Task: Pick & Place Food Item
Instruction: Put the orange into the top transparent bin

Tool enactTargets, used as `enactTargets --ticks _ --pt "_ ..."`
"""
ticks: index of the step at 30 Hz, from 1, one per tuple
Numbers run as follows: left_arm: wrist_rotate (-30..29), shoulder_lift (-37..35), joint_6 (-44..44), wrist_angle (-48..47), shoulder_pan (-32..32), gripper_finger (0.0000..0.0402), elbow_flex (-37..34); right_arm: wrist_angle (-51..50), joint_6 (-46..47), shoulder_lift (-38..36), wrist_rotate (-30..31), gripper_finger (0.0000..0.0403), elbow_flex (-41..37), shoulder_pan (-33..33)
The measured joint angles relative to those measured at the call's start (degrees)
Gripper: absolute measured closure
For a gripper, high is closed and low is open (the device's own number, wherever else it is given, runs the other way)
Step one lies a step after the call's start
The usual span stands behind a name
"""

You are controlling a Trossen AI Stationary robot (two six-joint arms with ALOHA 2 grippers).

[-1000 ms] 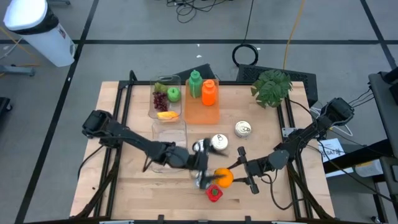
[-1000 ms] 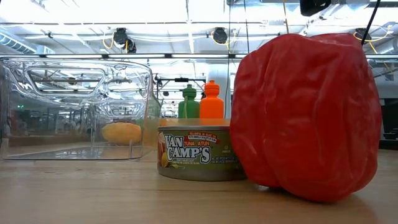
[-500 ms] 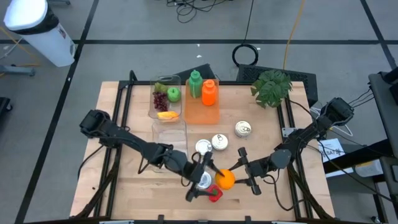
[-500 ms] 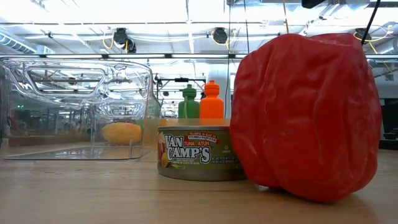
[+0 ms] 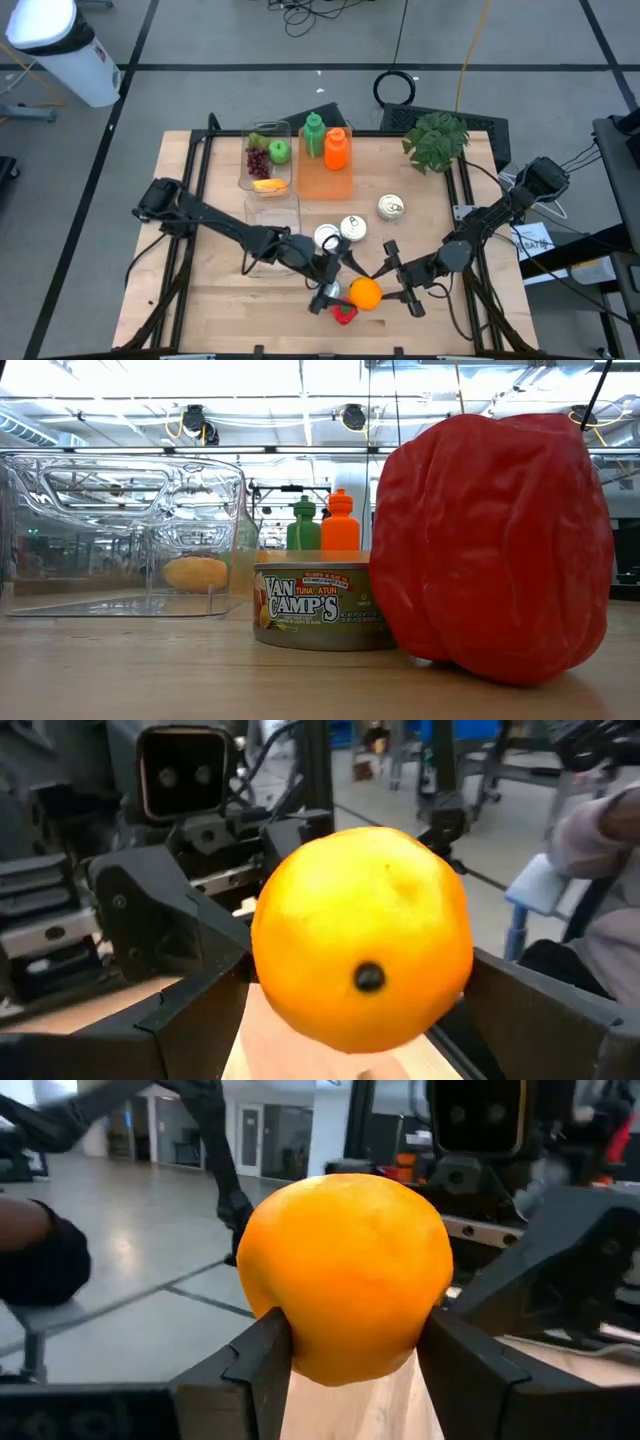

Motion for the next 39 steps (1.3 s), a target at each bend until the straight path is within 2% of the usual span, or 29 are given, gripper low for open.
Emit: enactTargets --ticks 11,21,31,39 --pt "1.6 2.3 0.9 7.0 0.6 0.0040 -0.1 0.1 0.0 -0.1 -1.1 0.0218 0.0 -0.3" --pt "1.7 2.9 0.8 9.9 0.6 0.0133 -0.1 -0.4 0.0 -0.2 -0.7 0.0221 0.0 -0.3" --pt "1.6 2.3 2.3 10.1 0.4 0.0134 -0.1 -0.3 -1.8 -0.1 -0.4 0.0216 0.0 0.0" --pt "0.4 -2.1 4.9 6.9 -0.8 0.0141 -0.1 0.5 -1.9 -0.1 -0.3 0.0216 0.4 -0.2"
